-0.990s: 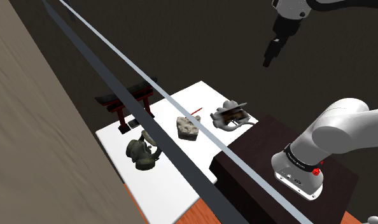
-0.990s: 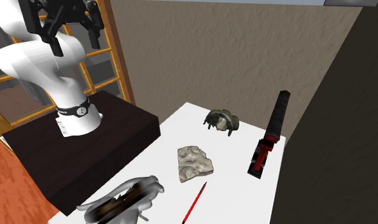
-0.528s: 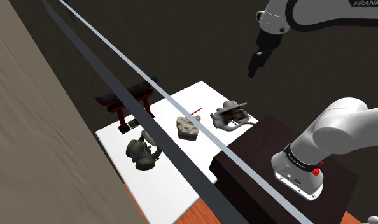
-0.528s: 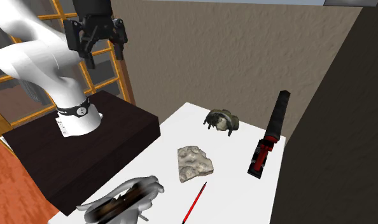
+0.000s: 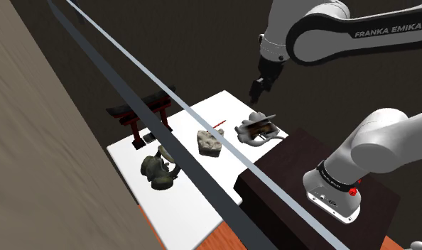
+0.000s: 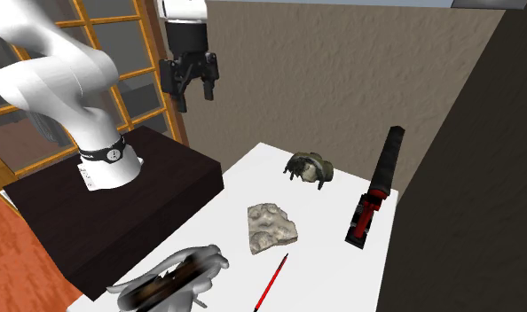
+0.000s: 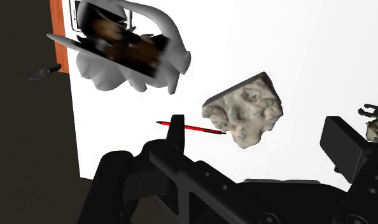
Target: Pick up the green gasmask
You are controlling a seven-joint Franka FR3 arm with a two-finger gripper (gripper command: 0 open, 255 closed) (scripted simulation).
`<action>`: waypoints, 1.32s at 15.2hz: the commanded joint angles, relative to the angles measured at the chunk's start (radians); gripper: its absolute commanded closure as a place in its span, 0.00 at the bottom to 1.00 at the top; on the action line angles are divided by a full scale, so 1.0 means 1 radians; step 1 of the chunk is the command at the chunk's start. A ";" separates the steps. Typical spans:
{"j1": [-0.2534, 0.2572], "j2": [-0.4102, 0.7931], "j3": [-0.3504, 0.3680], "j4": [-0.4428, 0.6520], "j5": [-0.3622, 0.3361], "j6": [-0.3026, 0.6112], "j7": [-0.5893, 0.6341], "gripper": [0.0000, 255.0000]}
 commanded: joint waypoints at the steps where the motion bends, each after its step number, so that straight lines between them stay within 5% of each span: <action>1: 0.006 0.061 0.041 0.002 0.009 0.063 0.049 0.00; 10: 0.002 0.370 0.213 0.098 -0.055 0.276 0.296 0.00; 15: 0.001 0.579 0.283 0.201 -0.189 0.353 0.478 0.00; 20: 0.054 0.798 0.288 0.342 -0.361 0.382 0.665 0.00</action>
